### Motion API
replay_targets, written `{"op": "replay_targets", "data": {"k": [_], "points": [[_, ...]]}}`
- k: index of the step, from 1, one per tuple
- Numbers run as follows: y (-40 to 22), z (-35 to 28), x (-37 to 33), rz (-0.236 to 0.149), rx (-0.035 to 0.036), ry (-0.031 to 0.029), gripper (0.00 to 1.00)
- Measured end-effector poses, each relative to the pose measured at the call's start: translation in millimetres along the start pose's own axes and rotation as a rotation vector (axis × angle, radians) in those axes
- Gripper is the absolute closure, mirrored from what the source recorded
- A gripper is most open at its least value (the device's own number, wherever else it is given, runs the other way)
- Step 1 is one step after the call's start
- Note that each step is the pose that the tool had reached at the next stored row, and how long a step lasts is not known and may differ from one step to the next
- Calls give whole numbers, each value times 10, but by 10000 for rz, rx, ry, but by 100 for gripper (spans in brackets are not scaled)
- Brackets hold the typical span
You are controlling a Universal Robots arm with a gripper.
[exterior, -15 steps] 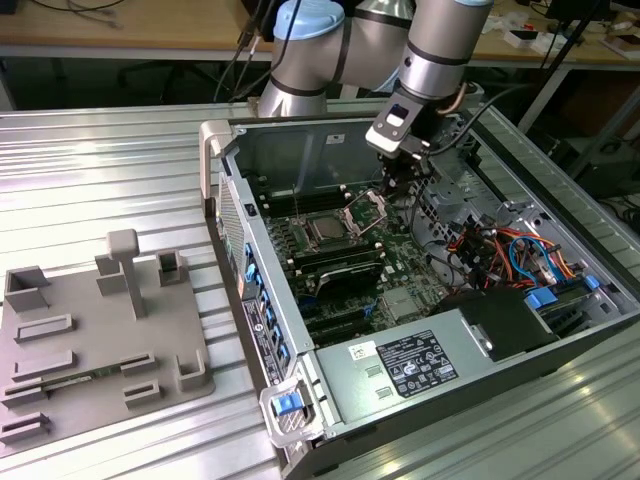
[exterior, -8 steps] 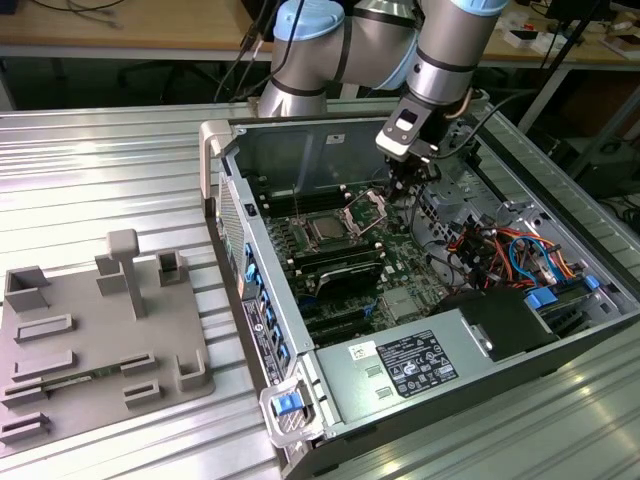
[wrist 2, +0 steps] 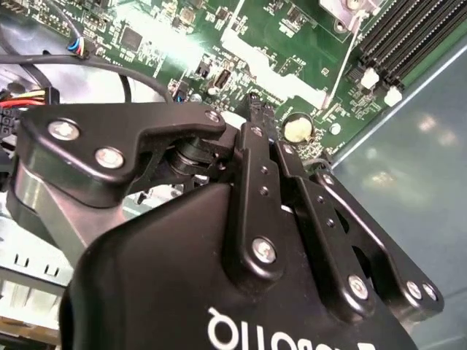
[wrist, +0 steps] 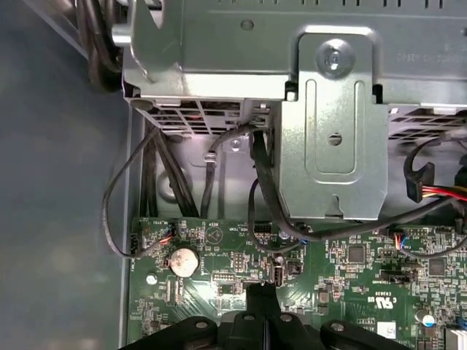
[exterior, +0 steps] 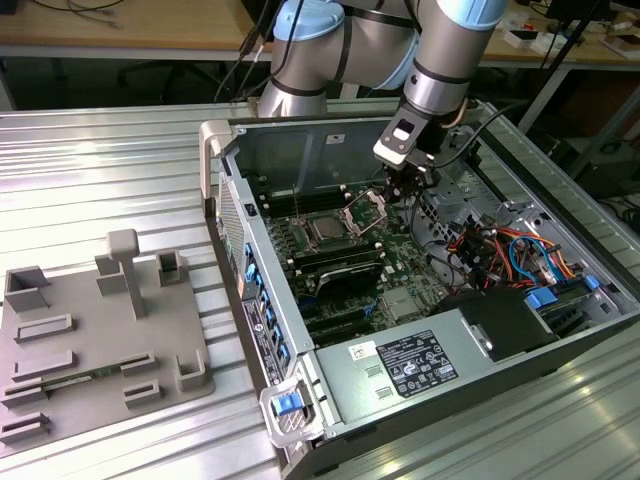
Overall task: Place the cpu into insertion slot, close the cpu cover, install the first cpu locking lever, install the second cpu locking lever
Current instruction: 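Close the cpu cover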
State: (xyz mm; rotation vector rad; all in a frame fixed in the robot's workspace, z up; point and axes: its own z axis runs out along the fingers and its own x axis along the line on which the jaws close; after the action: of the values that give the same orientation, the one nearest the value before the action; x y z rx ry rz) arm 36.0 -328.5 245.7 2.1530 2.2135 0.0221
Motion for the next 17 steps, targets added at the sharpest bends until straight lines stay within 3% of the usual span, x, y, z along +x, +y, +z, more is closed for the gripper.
{"op": "replay_targets", "data": {"k": [5, 17], "points": [[-109, -1, 3, 1, 4, 2, 89], [-120, 1, 3, 0, 3, 1, 89]]}}
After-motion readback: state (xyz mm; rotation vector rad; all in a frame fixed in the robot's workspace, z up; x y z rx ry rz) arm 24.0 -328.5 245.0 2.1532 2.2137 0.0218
